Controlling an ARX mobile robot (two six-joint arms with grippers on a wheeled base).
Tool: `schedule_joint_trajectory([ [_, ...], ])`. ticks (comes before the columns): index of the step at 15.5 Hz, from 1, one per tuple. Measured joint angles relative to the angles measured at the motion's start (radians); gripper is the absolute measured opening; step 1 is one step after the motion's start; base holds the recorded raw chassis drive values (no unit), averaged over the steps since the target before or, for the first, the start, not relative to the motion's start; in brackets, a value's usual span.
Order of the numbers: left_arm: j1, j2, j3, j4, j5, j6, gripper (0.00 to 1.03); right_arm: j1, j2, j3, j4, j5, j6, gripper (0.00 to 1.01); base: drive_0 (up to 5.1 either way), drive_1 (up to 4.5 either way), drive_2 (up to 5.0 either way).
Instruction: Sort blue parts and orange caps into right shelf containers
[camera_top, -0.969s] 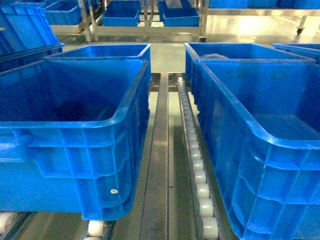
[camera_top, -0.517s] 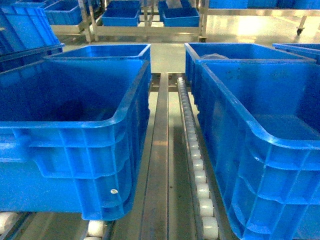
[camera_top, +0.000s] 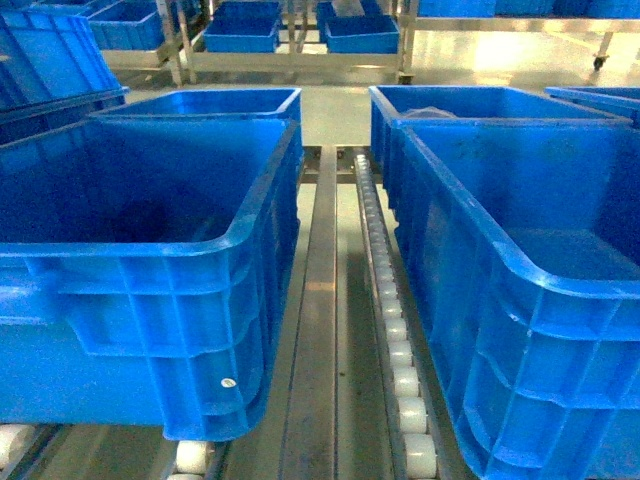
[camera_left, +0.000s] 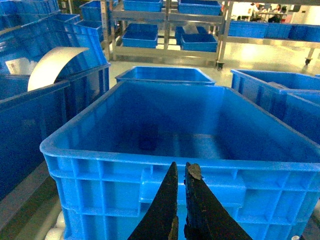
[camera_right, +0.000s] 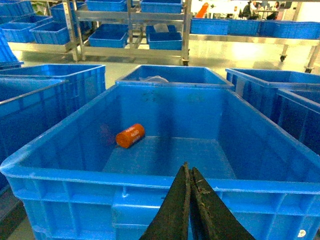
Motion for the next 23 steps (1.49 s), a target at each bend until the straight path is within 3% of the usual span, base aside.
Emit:
schedule_joint_trajectory([
  [8,0.000,-0.108,0.000,-0.109,0.000,0.000,0.02,0.000,-0.106,0.000,-0.107,0.000,0.000,0.02,0.0,0.00,0.0],
  [9,0.000,-0.130,0.000,-0.143,0.000,0.000,0.02,0.000,-0.147,0.000,-0.167,0.000,0.000,0.02,0.0,0.00,0.0],
  [10,0.000,-0.208,0.000,-0.262,0.000,0.000,0.02,0.000,-0.225,0.000,-0.281,-0.002,0.000,0.02,0.0,0.00,0.0],
  [14,0.000,-0.277,0.000,-0.290,0.000,0.003,0.02,0.000,-0.273,0.000,-0.285,0.001,0.002,0.02,0.0,0.00,0.0],
  [15,0.000,-0.277,0.000,-0.290,0.000,0.003,0.29,0.000,-0.273,0.000,-0.284,0.001,0.002,0.33,0.0,0.00,0.0],
  [20,0.000,-0.277,0.000,-0.290,0.000,0.004,0.94,0.000,-0.273,0.000,-0.284,0.001,0.002,0.98,0.0,0.00,0.0],
  [21,0.000,-0.277,0.000,-0.290,0.000,0.005,0.99,0.000,-0.273,0.000,-0.284,0.001,0.003,0.98,0.0,0.00,0.0],
  [23,0.000,-0.277,0.000,-0.290,0.000,0.005,0.98,0.000,-0.273,0.000,-0.284,0.001,0.003,0.98,0.0,0.00,0.0],
])
